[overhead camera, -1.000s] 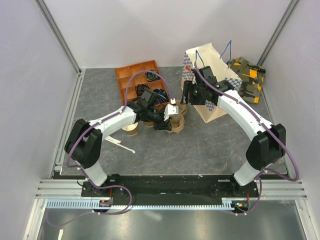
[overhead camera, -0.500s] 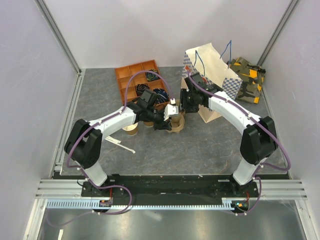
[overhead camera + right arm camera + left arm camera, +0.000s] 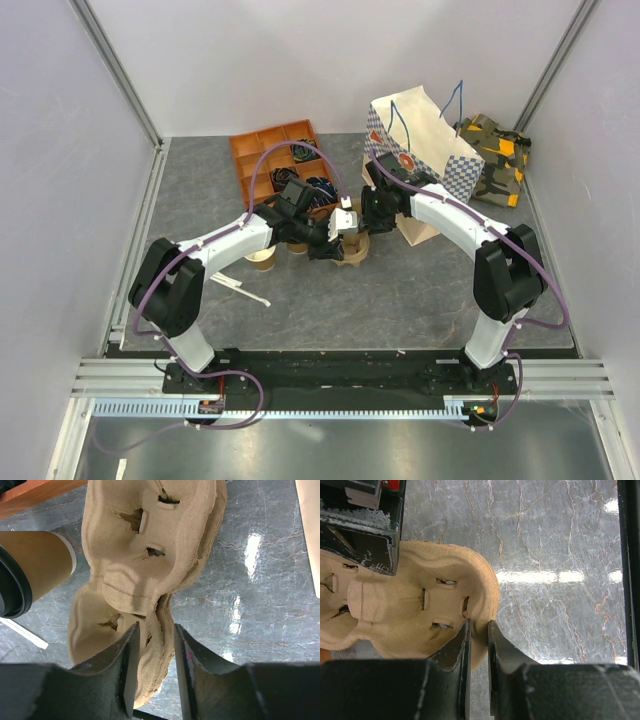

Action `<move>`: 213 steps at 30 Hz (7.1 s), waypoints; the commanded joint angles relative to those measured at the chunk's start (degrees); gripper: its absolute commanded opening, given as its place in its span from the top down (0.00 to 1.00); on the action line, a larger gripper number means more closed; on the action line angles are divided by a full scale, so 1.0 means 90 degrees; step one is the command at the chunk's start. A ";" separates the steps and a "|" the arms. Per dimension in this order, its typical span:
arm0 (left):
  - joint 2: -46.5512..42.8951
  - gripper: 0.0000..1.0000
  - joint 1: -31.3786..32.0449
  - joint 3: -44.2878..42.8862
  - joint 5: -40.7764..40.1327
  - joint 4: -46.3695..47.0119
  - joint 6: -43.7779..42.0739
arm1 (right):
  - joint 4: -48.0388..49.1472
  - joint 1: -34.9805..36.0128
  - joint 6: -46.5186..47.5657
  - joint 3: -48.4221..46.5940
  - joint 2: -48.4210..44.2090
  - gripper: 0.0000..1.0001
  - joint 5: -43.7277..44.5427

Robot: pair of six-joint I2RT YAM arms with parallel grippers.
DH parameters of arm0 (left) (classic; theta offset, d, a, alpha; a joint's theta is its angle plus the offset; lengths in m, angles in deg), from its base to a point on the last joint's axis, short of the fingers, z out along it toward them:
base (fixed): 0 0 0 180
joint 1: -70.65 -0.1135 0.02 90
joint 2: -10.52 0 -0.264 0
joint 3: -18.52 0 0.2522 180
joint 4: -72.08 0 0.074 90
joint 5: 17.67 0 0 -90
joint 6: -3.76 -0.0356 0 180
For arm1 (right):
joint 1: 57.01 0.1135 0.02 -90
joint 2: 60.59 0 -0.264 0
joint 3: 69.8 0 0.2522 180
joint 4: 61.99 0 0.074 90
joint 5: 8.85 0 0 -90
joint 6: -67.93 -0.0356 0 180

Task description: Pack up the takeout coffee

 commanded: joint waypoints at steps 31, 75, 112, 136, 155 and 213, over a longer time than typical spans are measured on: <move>-0.0239 0.26 -0.0029 -0.0309 -0.0603 -0.0247 0.0217 | 0.0221 -0.0358 -0.0167 -0.0130 0.0039 1.00 -0.1106; 0.0541 0.69 0.0547 -0.1295 -0.1617 0.0446 0.4241 | 0.0583 -0.0553 -0.0626 0.0133 -0.0312 1.00 -0.1819; 0.0796 0.98 0.0469 -0.1667 -0.2223 -0.0160 0.4866 | 0.0447 -0.0553 -0.0500 0.0143 -0.0234 0.80 -0.1859; -0.0141 0.98 0.0362 -0.1677 -0.2272 -0.0677 0.4622 | -0.0062 -0.0748 0.1297 -0.0667 -0.0575 0.29 -0.3088; -0.1792 0.98 -0.0204 -0.1354 -0.2340 -0.1517 0.4476 | -0.1211 -0.0905 0.5452 -0.1829 -0.1562 0.06 -0.5244; -0.3316 0.98 -0.2021 -0.0661 -0.1568 -0.1674 0.4750 | 0.4019 0.1078 1.5302 0.2935 -0.0624 0.84 -0.1214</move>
